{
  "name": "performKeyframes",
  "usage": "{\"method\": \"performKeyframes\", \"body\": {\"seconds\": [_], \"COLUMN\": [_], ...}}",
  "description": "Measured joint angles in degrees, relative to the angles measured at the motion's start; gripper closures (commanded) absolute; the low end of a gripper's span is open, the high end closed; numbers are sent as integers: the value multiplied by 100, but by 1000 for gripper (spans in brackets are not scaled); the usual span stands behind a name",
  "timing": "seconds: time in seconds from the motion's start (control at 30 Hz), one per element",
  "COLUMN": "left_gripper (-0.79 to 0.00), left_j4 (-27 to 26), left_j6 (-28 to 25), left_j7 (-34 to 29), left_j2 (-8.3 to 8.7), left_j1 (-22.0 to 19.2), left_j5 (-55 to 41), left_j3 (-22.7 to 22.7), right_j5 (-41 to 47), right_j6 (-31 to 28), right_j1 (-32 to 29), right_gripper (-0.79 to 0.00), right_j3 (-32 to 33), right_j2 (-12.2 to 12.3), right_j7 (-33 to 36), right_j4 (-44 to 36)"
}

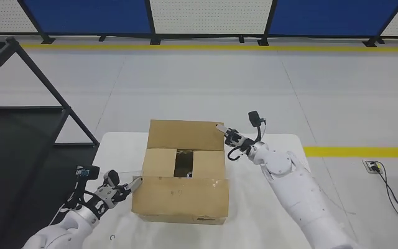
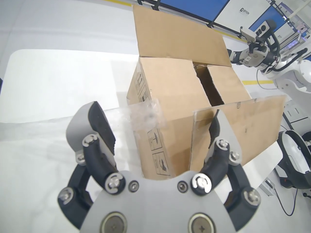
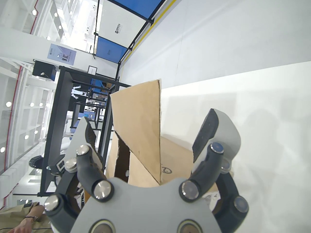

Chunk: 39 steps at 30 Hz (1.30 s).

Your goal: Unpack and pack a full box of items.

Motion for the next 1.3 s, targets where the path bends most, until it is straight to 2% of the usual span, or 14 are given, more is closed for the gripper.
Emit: {"method": "performKeyframes", "body": {"seconds": [0.17,0.33,0.67,0.8,0.97,1.3], "left_gripper": [-785,-785,-785,-785,-785,-785], "left_j4": [30,66,89,106,120,124], "left_j6": [32,38,19,79,405,783], "left_j7": [0,-3,-23,-17,-51,-59], "left_j2": [3,5,13,12,2,-12], "left_j1": [-31,-62,-118,-130,-166,-242], "left_j5": [1,11,41,47,16,55], "left_j3": [44,106,209,254,295,386], "right_j5": [713,1347,1865,1645,1305,757], "right_j6": [-707,-1373,-2137,-2044,-1861,-1123], "right_j1": [276,457,480,367,86,-736], "right_gripper": [-785,-785,-785,-785,-785,-785], "right_j3": [37,224,526,542,578,767], "right_j2": [-131,-134,40,163,329,623], "right_j7": [699,1575,3068,3391,3562,3837], "right_j4": [558,909,732,327,-293,-1827]}}
